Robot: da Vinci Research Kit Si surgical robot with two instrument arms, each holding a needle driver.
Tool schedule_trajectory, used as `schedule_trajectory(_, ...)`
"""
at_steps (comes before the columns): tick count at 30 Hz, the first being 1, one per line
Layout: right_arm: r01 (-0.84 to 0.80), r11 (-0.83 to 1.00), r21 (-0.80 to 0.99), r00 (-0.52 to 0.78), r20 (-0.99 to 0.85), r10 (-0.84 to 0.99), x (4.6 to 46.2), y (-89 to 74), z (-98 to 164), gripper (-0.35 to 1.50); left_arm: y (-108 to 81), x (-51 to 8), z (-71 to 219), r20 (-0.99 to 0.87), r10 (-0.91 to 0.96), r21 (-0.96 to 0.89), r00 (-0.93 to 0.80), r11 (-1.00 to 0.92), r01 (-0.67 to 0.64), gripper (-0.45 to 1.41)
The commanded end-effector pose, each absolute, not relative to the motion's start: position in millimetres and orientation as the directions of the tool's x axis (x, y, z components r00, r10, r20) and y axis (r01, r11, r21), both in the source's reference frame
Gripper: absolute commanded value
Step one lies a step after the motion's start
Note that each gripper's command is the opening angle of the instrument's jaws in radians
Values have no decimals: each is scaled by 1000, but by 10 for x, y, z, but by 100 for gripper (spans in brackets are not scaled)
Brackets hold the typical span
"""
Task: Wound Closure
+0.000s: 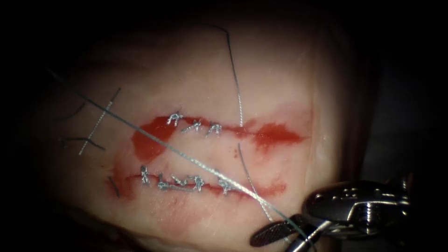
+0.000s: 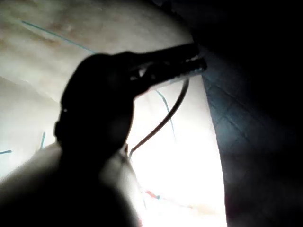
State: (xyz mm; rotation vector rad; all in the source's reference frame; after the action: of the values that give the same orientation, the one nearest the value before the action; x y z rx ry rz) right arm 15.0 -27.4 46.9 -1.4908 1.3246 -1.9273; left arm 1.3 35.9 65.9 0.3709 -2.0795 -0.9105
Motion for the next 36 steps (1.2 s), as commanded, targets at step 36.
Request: schedule_trajectory(36, 337, 524, -783, 171, -496, -851, 173, -235, 552, 83, 298, -127, 669, 416, -797, 780, -438, 560, -278, -45)
